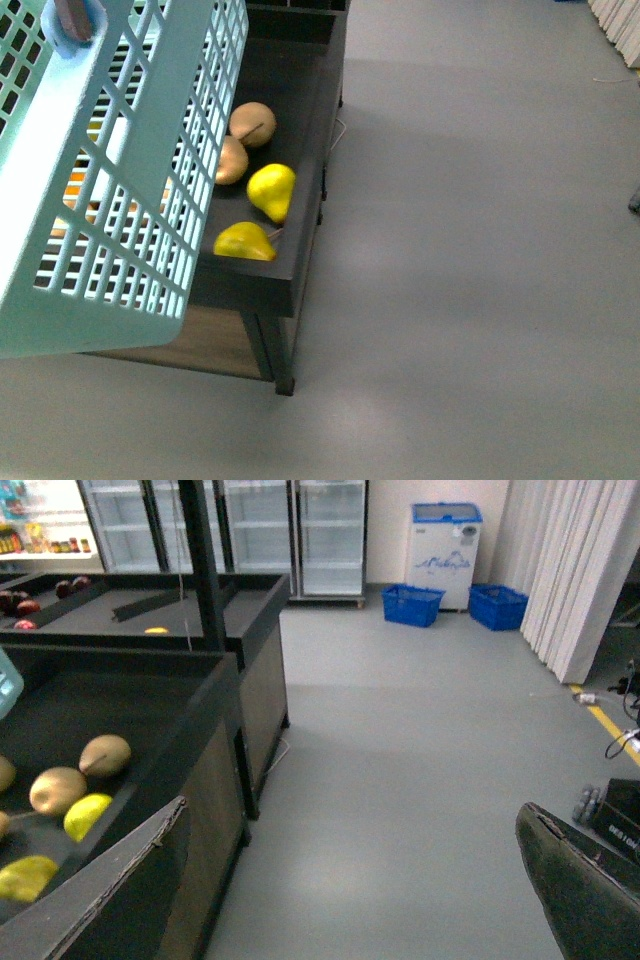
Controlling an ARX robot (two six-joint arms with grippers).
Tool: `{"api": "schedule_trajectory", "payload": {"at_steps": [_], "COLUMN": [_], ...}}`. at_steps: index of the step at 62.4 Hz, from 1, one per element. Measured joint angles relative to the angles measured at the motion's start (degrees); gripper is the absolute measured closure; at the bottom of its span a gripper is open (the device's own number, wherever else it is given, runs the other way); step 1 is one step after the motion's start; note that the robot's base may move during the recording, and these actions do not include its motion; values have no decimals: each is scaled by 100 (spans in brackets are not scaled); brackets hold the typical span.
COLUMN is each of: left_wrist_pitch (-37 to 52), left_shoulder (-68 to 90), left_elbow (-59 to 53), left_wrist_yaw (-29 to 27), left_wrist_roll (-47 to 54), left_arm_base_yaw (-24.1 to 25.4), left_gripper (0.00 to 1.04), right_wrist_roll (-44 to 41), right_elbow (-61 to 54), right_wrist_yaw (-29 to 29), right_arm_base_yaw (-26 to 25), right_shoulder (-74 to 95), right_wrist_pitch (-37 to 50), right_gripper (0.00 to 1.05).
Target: Pick mango and avocado into basket
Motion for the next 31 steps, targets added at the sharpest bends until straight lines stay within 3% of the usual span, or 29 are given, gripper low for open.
{"api": "schedule_trajectory", "payload": {"at_steps": [31], "left_wrist_pitch": [-2], "left_shoulder": [0], "left_elbow": [0], "left_wrist_yaw": [2], "left_wrist_roll": [4], "left_arm_base_yaw": [0], "left_gripper": [88], "right_wrist_roll": [2], "right_elbow": [0], "right_wrist_yaw": [0], "right_arm_base_yaw": [0], "right_shoulder": [-2], "right_wrist_pitch": [-2], "right_gripper": [9]}}
